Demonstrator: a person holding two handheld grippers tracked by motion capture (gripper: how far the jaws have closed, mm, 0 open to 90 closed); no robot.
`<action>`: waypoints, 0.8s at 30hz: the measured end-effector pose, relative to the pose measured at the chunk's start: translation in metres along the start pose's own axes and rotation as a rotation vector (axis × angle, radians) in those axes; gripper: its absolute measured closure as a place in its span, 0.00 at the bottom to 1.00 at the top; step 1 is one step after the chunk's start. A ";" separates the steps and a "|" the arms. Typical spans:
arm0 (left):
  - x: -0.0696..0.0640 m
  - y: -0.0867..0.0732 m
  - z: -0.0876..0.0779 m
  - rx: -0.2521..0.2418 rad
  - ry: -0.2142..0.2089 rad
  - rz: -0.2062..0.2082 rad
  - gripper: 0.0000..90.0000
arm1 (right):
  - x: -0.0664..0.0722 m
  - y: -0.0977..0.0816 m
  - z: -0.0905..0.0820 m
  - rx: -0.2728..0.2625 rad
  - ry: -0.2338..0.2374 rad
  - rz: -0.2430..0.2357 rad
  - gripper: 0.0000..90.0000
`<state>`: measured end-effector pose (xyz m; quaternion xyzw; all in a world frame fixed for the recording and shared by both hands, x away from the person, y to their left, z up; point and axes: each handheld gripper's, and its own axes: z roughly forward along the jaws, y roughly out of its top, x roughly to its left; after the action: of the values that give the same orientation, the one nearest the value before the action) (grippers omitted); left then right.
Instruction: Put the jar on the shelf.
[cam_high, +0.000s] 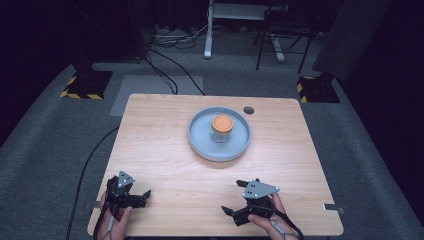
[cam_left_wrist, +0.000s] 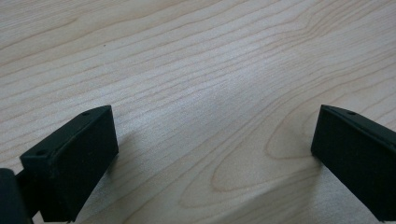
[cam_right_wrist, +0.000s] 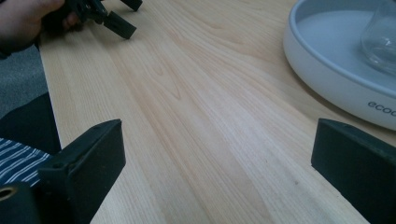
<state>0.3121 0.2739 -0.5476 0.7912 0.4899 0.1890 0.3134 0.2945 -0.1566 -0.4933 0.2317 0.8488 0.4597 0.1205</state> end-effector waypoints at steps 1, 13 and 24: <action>0.000 0.000 0.000 0.000 0.000 0.000 0.00 | 0.000 -0.001 0.001 0.003 0.000 0.003 0.03; 0.000 0.000 0.000 0.001 0.000 0.000 0.00 | -0.001 -0.017 0.010 0.032 -0.016 0.015 0.03; 0.000 0.000 0.000 0.000 0.000 0.000 0.00 | -0.002 -0.032 0.016 0.068 -0.032 0.025 0.03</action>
<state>0.3121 0.2739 -0.5476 0.7912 0.4899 0.1890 0.3134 0.2941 -0.1611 -0.5288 0.2535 0.8589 0.4284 0.1206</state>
